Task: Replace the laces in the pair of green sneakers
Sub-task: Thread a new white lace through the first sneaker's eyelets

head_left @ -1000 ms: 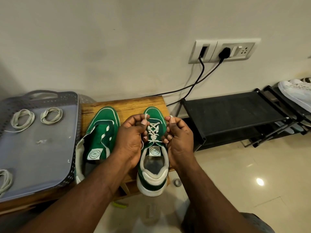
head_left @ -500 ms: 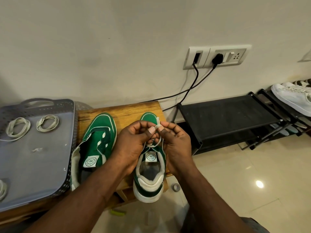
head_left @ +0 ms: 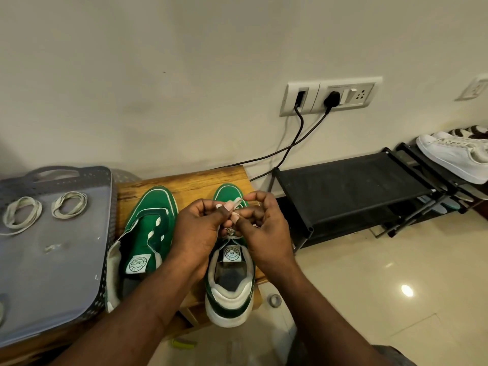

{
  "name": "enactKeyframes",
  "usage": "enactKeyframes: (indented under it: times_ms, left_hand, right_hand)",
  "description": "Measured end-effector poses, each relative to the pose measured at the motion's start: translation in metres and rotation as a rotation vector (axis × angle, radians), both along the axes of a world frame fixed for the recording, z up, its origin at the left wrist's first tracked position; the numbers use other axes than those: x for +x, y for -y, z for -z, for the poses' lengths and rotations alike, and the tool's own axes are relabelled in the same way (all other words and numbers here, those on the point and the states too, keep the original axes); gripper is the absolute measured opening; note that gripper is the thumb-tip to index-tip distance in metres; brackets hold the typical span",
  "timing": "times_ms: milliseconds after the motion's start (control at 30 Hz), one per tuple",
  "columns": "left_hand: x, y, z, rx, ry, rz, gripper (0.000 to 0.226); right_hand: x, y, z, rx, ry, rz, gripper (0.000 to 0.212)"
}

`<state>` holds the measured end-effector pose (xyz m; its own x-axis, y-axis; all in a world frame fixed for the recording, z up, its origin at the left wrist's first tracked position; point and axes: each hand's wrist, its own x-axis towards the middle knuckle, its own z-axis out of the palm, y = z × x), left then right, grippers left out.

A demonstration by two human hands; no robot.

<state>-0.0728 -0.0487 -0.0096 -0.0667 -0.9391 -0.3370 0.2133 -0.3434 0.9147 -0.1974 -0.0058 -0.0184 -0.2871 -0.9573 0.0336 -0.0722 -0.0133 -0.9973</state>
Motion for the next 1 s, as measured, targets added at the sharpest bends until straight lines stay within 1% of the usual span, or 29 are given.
enactKeyframes:
  times_ms: [67,200,267,367,433,500,567,633,700,733,800,867,933,1000]
  left_hand:
    - [0.0,-0.001,-0.002,-0.023,0.025,0.012,0.016]
    - [0.002,-0.002,-0.005,-0.106,0.113,0.087,0.014]
    - [0.005,0.0,-0.004,-0.178,0.214,0.139,0.01]
    - [0.008,0.003,-0.003,-0.286,0.406,0.16,0.014]
    - [0.007,0.003,-0.003,-0.31,0.455,0.143,0.012]
    - [0.007,0.002,-0.003,-0.305,0.457,0.111,0.01]
    - [0.007,0.003,-0.003,-0.319,0.495,0.092,0.009]
    - [0.007,0.005,-0.005,-0.29,0.477,0.084,0.007]
    - [0.006,0.007,-0.007,-0.21,0.383,0.068,0.006]
    - [0.006,0.008,-0.008,-0.168,0.331,0.056,0.007]
    - [0.006,0.009,-0.011,-0.091,0.244,0.035,0.01]
    - [0.008,0.008,-0.013,-0.038,0.201,0.043,0.012]
    - [0.009,0.008,-0.014,-0.011,0.188,0.06,0.013]
    - [0.009,0.007,-0.014,-0.004,0.207,0.071,0.014]
  right_hand:
    - [-0.001,-0.001,0.002,-0.036,-0.065,-0.005,0.04]
    - [0.001,0.001,0.01,0.008,-0.176,0.036,0.026]
    - [0.003,0.002,0.01,0.025,-0.234,0.035,0.025]
    - [0.003,0.003,0.008,0.05,-0.289,0.033,0.023]
    - [0.002,0.003,0.007,0.071,-0.26,0.007,0.022]
    - [0.001,0.002,0.005,0.089,-0.152,0.015,0.018]
    - [0.0,0.002,0.003,0.096,-0.057,0.03,0.022]
    - [-0.001,0.003,0.001,0.105,0.042,-0.008,0.026]
    - [-0.004,0.005,0.002,0.1,0.135,-0.058,0.026]
    - [-0.006,0.004,0.003,0.09,0.151,-0.081,0.026]
    - [-0.007,0.003,0.004,0.061,0.095,-0.13,0.029]
    - [-0.004,0.001,0.005,0.041,0.021,-0.119,0.03]
    - [0.0,0.003,0.006,0.026,0.021,-0.047,0.022]
    - [0.003,0.004,0.009,0.036,0.06,-0.003,0.014]
